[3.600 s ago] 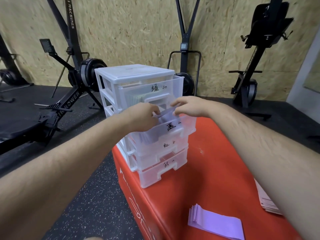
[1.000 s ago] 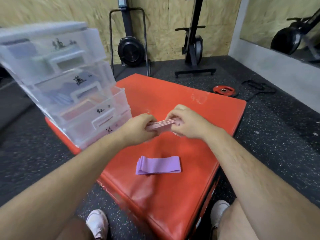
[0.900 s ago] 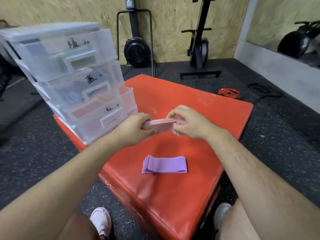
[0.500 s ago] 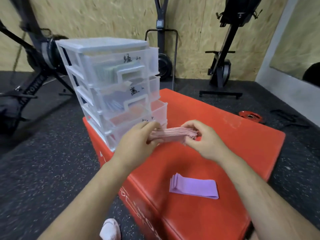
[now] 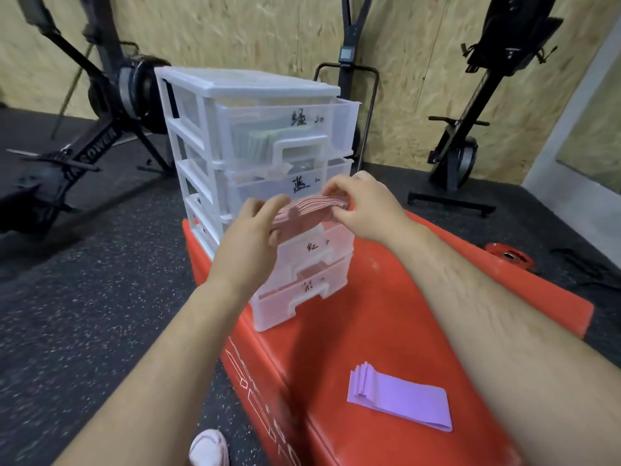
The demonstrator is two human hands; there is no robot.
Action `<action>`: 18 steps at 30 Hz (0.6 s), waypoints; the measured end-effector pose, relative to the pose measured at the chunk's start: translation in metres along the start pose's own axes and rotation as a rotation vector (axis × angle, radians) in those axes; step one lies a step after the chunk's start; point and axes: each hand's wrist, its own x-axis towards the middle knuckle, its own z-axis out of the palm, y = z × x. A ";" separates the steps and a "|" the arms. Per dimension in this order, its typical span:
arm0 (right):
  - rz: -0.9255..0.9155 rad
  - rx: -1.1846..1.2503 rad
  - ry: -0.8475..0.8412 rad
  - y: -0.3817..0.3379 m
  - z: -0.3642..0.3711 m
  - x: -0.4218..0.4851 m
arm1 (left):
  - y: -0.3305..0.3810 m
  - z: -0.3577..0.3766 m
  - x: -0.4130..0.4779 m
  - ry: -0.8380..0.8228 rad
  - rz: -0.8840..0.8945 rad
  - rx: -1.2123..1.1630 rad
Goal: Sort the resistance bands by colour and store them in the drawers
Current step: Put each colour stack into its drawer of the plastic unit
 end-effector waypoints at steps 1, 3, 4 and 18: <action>0.014 0.002 -0.019 0.003 0.003 0.002 | 0.000 0.003 0.000 -0.012 0.001 0.013; 0.043 0.038 -0.043 0.006 0.009 0.005 | -0.001 0.009 0.000 -0.014 0.009 0.042; 0.054 0.060 -0.041 0.007 0.011 0.007 | 0.000 0.012 0.000 -0.013 0.012 0.057; -0.244 -0.152 0.126 0.006 0.016 0.009 | 0.005 0.015 0.000 0.023 0.035 0.133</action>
